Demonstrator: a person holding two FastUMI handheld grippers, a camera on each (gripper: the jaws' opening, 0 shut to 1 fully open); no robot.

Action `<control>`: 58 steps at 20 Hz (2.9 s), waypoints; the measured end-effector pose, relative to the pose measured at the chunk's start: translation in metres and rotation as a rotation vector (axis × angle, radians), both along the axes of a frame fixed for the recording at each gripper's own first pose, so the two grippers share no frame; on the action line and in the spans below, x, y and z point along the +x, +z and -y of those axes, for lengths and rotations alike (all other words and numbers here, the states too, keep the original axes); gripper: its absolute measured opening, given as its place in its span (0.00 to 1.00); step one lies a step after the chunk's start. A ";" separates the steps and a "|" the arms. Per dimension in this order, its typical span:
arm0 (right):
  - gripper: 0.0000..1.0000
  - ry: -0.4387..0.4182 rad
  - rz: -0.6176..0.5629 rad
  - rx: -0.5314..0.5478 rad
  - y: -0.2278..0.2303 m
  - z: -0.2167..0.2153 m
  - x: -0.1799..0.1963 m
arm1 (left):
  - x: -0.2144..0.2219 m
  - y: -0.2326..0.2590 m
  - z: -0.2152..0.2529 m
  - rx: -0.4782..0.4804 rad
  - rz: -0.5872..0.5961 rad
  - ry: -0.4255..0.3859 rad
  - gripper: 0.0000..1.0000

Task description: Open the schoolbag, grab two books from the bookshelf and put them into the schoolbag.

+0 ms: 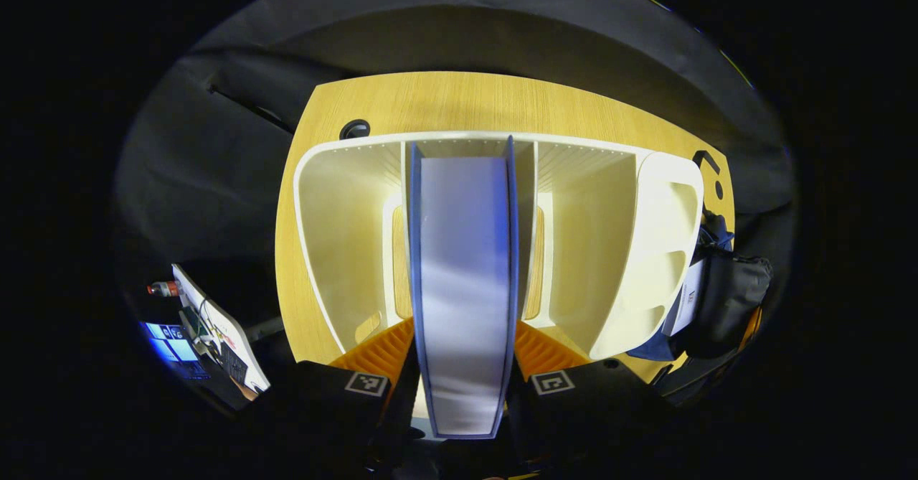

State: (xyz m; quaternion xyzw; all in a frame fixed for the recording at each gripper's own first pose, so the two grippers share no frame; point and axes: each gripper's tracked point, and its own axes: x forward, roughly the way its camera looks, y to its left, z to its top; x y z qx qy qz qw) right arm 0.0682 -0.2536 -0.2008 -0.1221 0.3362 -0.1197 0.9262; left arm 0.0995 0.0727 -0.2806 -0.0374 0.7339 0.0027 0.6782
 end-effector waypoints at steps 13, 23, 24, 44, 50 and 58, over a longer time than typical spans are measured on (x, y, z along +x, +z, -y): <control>0.01 0.034 0.019 0.008 0.005 -0.002 -0.003 | -0.046 0.099 -0.022 -0.032 0.129 0.018 0.44; 0.01 0.045 0.038 0.027 0.014 -0.008 -0.010 | -0.070 0.204 -0.018 -0.185 0.349 0.122 0.43; 0.01 0.048 0.039 0.027 0.015 -0.009 -0.010 | -0.071 0.209 -0.010 -0.217 0.364 0.133 0.41; 0.01 0.069 0.028 0.031 0.012 -0.006 -0.018 | -0.087 0.180 0.211 -0.812 0.397 0.153 0.43; 0.01 0.064 0.024 0.049 0.010 0.002 -0.018 | -0.103 0.123 0.276 -0.802 0.350 0.123 0.43; 0.01 0.073 0.007 0.044 0.007 0.009 -0.018 | -0.101 0.061 0.334 -0.815 0.292 0.187 0.43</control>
